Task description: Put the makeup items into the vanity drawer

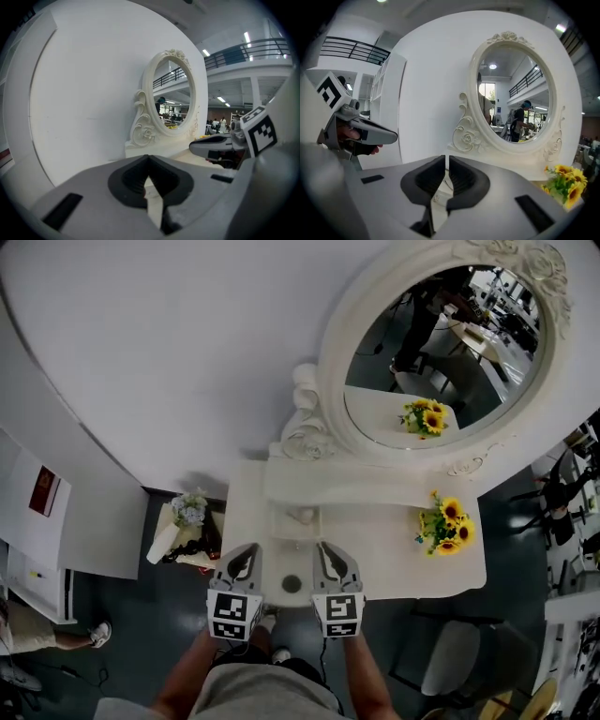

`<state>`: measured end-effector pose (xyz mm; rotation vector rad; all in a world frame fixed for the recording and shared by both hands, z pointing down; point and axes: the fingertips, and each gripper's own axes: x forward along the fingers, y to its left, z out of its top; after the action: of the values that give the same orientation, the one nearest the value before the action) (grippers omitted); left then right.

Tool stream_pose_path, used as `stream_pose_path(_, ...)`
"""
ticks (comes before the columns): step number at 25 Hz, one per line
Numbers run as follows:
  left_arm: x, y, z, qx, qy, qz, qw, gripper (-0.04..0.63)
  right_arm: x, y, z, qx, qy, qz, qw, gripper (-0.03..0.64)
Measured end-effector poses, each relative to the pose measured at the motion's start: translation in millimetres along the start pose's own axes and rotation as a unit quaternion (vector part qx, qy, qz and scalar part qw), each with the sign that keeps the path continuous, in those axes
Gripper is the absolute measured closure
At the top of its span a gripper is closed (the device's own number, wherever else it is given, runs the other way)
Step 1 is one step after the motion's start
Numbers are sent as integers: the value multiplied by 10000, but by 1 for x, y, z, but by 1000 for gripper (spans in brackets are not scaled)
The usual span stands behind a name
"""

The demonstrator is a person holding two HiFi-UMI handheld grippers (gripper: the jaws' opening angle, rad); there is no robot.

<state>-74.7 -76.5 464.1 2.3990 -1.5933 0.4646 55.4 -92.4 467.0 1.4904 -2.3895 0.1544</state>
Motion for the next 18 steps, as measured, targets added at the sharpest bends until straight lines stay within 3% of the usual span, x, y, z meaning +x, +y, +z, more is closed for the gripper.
stream_pose_path(18, -42, -39, 8, 147, -183, -134, 9996, 595, -67, 13, 5, 37, -254, -98, 9996, 594)
